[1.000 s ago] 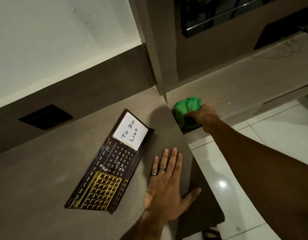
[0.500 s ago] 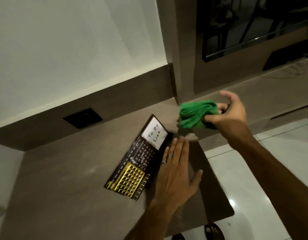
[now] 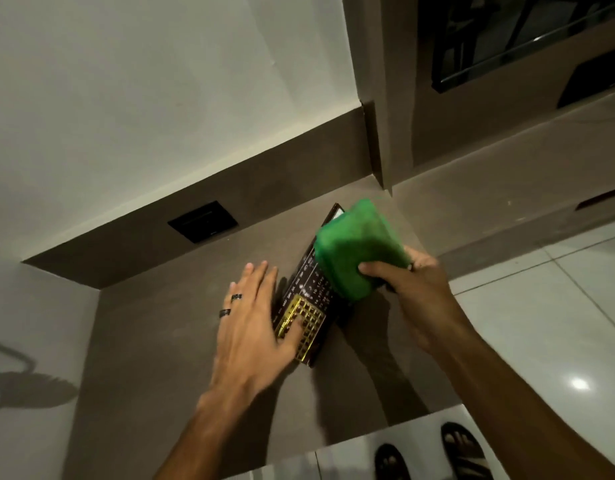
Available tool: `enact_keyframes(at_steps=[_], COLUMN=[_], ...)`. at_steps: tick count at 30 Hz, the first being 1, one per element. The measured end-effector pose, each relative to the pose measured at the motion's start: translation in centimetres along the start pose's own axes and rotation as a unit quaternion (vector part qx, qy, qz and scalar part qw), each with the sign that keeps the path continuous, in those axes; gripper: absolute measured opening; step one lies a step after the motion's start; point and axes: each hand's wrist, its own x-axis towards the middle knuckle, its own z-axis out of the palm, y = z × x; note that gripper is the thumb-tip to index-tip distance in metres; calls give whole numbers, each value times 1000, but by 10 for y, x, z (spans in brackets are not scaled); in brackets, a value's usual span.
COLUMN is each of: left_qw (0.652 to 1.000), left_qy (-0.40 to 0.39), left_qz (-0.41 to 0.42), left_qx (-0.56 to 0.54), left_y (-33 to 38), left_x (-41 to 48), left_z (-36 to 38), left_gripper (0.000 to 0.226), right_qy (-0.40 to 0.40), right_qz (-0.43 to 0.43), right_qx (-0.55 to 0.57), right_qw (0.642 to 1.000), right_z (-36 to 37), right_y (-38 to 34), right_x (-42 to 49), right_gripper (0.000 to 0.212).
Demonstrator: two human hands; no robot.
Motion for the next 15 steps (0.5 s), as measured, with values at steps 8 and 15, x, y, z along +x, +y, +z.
enact_keyframes(at_steps=[8,15], left_qw=[993,987], left_qy=[-101,-128], left_qz=[40,53], left_qx=[-39,-87], left_y=[-5,-11], left_x=[-2,-2], left_z=[24,23], left_gripper=[115,116], right_qy=[-98,-271], right_qz=[-318,-480], right_qx=[-435,-619], right_qw=[837,559], right_z=[2,-12], right_y=[71,112], right_x=[-5,28], right_gripper=[65,82])
